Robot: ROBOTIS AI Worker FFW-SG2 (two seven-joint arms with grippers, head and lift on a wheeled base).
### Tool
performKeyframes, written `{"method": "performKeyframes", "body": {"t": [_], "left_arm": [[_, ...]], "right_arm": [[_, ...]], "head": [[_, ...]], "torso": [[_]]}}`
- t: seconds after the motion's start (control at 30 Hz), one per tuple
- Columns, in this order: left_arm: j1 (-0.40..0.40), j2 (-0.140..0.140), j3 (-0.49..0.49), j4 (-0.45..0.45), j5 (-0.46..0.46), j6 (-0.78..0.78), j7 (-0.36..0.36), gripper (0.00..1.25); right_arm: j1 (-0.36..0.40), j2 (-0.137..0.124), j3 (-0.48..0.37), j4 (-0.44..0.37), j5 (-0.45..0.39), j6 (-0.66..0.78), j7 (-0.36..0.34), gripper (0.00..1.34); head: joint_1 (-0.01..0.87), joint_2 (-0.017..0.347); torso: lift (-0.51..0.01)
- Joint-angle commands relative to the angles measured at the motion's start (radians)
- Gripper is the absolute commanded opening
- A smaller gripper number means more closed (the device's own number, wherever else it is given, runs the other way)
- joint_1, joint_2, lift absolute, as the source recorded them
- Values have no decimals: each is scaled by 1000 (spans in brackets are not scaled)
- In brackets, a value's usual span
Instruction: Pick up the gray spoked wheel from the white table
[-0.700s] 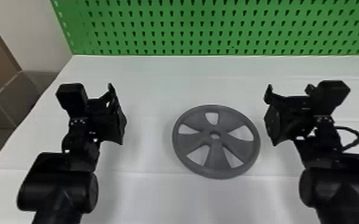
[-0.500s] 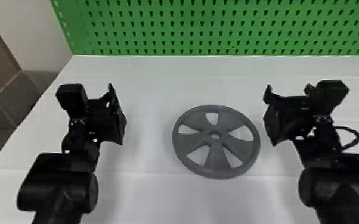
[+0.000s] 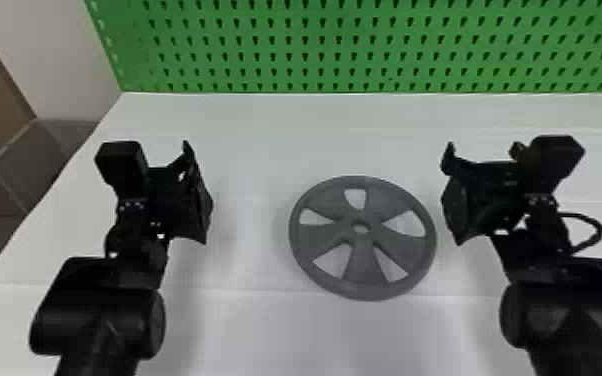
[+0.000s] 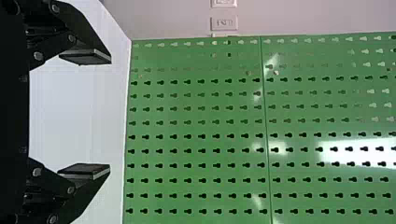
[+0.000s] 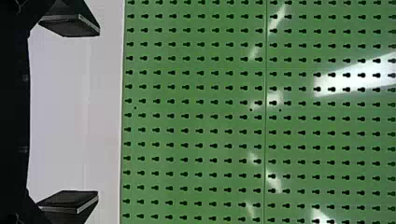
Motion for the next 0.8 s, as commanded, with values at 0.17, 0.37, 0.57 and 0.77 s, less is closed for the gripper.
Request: {"method": "performKeyframes", "body": {"t": [0.17, 0.37, 0.57, 0.77], "left_arm": [[-1, 0, 1, 0, 3, 1, 1, 819], [0, 0, 3, 0, 5, 1, 0, 821], [0, 0, 4, 0, 5, 6, 1, 819], [0, 0, 4, 0, 5, 9, 0, 819]], "right_arm": [[-2, 2, 0, -2, 0, 6, 0, 1263], [-3, 2, -3, -9, 0, 25, 0, 1263], [-17, 2, -12, -54, 15, 112, 0, 1266], [-55, -14, -9, -121, 34, 278, 0, 1264]], "head": [[779, 84], [779, 84], [779, 84], [779, 84]], "torso": [[-94], [-94], [-94], [-94]]}}
